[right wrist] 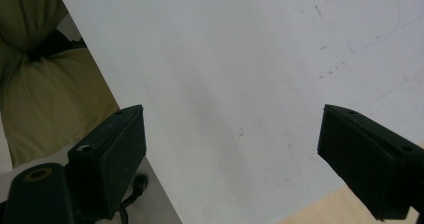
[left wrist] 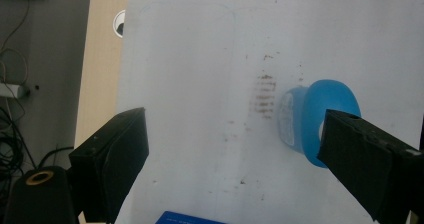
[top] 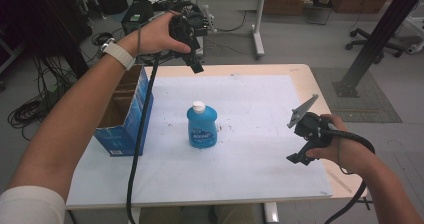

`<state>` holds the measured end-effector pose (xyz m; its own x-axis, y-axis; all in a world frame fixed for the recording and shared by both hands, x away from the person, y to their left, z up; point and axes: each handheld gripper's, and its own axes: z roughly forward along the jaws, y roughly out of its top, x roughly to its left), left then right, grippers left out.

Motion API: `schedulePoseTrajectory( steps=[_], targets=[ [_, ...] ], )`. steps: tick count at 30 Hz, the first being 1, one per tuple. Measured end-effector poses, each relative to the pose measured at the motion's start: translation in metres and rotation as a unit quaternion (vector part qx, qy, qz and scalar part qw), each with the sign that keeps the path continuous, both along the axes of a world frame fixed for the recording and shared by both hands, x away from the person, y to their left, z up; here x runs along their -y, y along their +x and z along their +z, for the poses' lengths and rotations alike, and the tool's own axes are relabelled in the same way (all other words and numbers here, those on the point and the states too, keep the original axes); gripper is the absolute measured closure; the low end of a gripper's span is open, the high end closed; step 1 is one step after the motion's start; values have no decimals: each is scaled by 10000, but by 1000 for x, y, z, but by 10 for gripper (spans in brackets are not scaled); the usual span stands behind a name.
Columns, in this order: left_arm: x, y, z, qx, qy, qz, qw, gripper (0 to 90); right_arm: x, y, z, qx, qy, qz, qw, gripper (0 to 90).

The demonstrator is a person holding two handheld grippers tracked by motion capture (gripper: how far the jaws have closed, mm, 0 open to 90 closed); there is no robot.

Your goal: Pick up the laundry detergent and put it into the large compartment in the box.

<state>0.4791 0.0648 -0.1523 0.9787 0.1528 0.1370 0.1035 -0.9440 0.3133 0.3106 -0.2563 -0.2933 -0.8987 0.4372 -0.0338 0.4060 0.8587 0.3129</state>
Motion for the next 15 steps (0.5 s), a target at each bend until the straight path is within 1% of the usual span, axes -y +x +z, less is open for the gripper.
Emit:
schedulePoseTrajectory(
  steps=[6, 13, 15],
  targets=[
    [2, -3, 4, -27, -33, 15, 10000, 120, 1, -1, 0, 27, 24, 0, 10000, 122],
    [4, -10, 7, -16, 4, -9, 10000, 100, 3, -1, -2, 20, -2, 5, 10000, 122],
    [4, -11, 8, 2, 31, -58, 10000, 96, 2, -2, -1, 49, -6, 22, 10000, 122]
  ],
)
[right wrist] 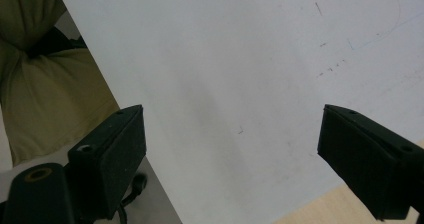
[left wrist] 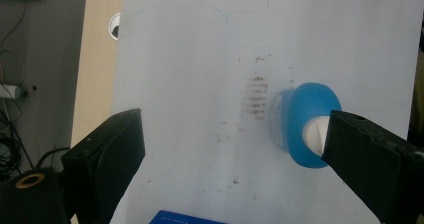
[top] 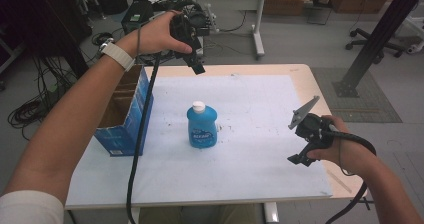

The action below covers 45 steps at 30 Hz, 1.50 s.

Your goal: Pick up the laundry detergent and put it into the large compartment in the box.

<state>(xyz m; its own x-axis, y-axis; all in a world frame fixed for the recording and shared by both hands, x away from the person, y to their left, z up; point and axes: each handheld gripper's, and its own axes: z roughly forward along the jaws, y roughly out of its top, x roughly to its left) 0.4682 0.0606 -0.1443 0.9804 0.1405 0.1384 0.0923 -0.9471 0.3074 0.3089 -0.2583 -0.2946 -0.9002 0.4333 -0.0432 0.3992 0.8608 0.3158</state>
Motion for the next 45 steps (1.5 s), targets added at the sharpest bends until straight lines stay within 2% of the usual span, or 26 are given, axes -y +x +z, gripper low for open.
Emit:
schedulePoseTrajectory(
  steps=[5, 15, 25, 30, 33, 38, 45],
  targets=[
    [-1, -7, 4, 22, -73, -10, 10000, 90, -1, -1, 1, 20, 21, 21, 10000, 122],
    [0, -14, 6, 0, -16, -115, 9999, 85, -2, -2, 0, 19, 44, 23, 10000, 122],
    [-4, -20, 0, -117, -20, -188, 9998, 83, -3, -4, -1, -10, -1, 14, 10000, 122],
    [-4, -23, 0, -113, -42, -204, 9997, 83, -4, -4, -1, -29, -7, 15, 10000, 122],
    [-2, -26, 0, -108, -55, -251, 9996, 82, -4, -4, -1, -35, -7, 18, 10000, 122],
    [2, -33, -1, -123, 92, -340, 9993, 80, -4, -5, -1, -9, -4, 31, 10000, 122],
    [4, -39, -4, -181, 54, -493, 9986, 77, -4, -6, -1, -7, -1, 21, 10000, 122]
  ],
)
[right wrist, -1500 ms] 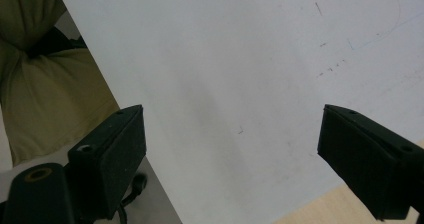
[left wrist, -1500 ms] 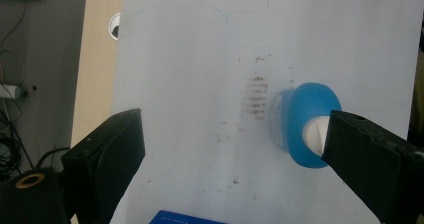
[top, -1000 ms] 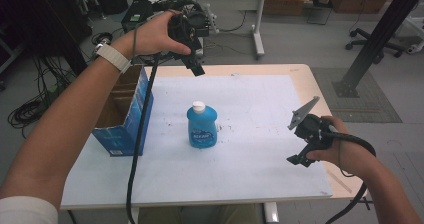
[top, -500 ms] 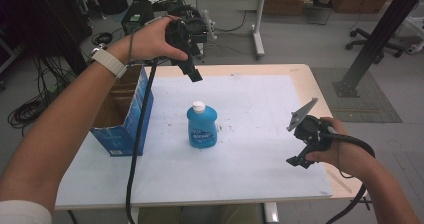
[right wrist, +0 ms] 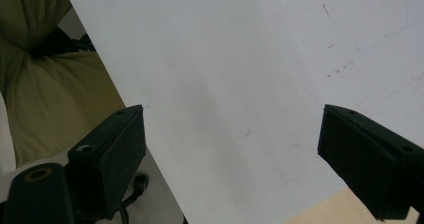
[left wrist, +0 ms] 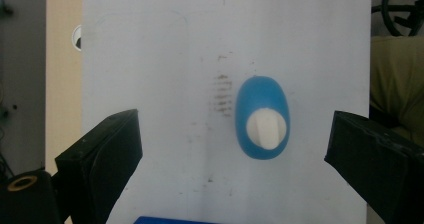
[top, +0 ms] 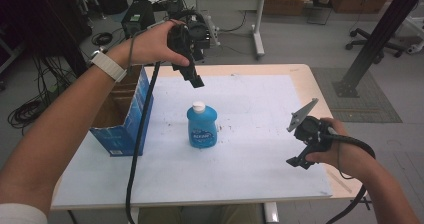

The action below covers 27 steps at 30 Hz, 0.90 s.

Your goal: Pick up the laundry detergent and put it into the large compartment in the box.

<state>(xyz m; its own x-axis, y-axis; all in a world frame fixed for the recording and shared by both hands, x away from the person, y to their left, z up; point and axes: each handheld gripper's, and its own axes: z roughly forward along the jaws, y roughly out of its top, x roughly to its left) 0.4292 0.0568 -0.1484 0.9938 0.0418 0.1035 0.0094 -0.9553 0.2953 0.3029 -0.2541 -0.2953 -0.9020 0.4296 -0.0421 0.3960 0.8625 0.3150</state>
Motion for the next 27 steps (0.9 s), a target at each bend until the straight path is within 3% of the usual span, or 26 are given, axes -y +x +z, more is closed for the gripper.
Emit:
schedulePoseTrajectory(
  steps=[27],
  targets=[
    [4, -10, -29, -95, 174, 24, 9998, 75, -1, -3, 0, -27, -26, -43, 10000, 122]
  ],
)
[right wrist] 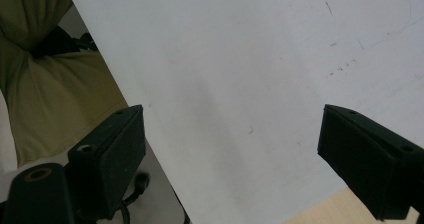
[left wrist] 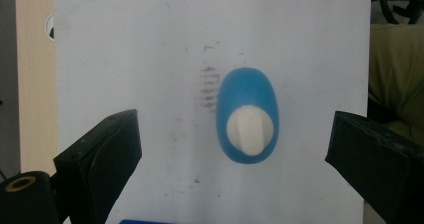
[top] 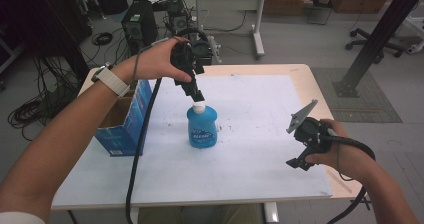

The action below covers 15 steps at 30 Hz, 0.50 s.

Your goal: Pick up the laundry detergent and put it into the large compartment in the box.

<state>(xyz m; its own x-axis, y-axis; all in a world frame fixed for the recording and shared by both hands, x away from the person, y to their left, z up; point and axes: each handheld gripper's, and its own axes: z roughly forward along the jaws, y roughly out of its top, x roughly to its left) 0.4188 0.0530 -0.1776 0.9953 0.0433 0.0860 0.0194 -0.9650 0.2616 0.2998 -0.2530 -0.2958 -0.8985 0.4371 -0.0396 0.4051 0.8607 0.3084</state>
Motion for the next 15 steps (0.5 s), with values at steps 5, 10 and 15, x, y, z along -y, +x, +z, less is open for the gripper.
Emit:
schedulePoseTrajectory(
  steps=[5, 10, 15],
  targets=[
    [0, 0, -7, -54, 48, 40, 10000, 75, 0, 0, -1, -5, 4, -12, 10000, 122],
    [-1, -1, -11, -63, 41, 86, 9999, 75, 0, 0, -3, -54, -19, -2, 10000, 122],
    [2, -3, -15, -80, 42, 88, 9999, 75, 0, 0, -4, -66, -28, 3, 10000, 122]
  ],
)
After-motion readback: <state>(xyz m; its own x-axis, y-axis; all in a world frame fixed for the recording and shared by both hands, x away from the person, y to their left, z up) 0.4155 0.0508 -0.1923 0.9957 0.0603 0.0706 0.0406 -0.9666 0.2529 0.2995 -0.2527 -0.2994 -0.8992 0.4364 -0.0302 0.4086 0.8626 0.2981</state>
